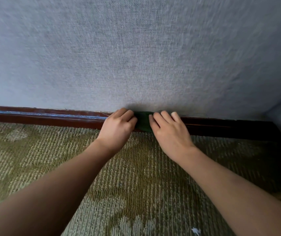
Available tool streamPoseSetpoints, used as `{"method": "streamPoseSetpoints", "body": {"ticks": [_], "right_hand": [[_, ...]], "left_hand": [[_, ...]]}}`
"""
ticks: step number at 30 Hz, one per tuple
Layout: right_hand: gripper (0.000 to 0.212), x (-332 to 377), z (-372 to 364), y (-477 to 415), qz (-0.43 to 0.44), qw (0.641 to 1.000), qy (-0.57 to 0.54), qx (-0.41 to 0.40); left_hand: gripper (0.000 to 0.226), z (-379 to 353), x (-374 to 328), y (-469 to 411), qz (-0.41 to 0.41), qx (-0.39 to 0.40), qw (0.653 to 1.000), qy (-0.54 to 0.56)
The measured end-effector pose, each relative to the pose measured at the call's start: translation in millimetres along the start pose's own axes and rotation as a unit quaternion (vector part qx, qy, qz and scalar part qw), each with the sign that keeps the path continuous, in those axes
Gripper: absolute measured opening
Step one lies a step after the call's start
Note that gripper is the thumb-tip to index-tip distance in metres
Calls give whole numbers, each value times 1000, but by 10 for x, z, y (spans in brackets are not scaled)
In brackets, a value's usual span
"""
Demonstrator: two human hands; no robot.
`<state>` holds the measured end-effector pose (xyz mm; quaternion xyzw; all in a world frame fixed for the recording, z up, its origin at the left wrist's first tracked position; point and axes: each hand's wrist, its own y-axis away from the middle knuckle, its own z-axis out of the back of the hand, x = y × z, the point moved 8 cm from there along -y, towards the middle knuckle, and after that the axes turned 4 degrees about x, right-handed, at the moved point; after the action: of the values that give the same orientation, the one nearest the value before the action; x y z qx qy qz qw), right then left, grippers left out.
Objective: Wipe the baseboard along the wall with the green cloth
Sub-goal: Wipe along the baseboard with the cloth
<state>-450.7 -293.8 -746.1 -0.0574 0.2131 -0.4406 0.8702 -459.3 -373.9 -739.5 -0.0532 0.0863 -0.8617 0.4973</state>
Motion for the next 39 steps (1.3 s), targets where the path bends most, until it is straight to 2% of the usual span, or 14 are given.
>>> {"method": "streamPoseSetpoints", "body": {"ticks": [3, 5, 7, 9, 11, 13, 17, 19, 22, 27, 30, 35, 37, 39], "right_hand": [[34, 38, 0, 28, -8, 1000, -8, 14], [29, 113, -33, 85, 5, 999, -9, 34], [28, 188, -60, 161, 17, 998, -21, 52], [28, 225, -62, 216, 23, 998, -23, 60], [31, 191, -29, 213, 20, 999, -15, 45], [32, 123, 23, 156, 14, 1000, -6, 18], [37, 56, 58, 50, 15, 1000, 6, -10], [33, 70, -24, 59, 15, 1000, 4, 7], [42, 82, -165, 87, 17, 999, -7, 44], [34, 114, -198, 102, 35, 999, 5, 1], [42, 128, -194, 108, 62, 997, 27, -25], [42, 205, -315, 176, 97, 994, 52, -17], [36, 251, -372, 173, 101, 993, 63, -4], [21, 292, -444, 168, 109, 992, 60, 27]], "left_hand": [[22, 29, -24, -20, -18, 3, 1000, -21], [4, 9, -97, 56, -44, 14, 999, -29], [13, -95, -166, 187, -61, 31, 998, -18], [4, -140, -204, 273, -77, 38, 996, -25], [26, -108, -182, 271, -76, 13, 996, -32], [34, -7, -140, 209, -65, -17, 997, -41], [32, 34, -79, 146, -57, -28, 997, -48], [32, -19, -64, 139, -56, -18, 997, -40], [32, -96, -50, 128, -49, -8, 998, -24], [31, -199, -70, 148, -69, -18, 996, -55], [30, -243, -98, 156, -91, -28, 992, -82], [27, -385, -149, 150, -114, -29, 989, -90], [26, -432, -139, 148, -112, -26, 990, -86], [26, -487, -122, 150, -110, -10, 991, -80]]}}
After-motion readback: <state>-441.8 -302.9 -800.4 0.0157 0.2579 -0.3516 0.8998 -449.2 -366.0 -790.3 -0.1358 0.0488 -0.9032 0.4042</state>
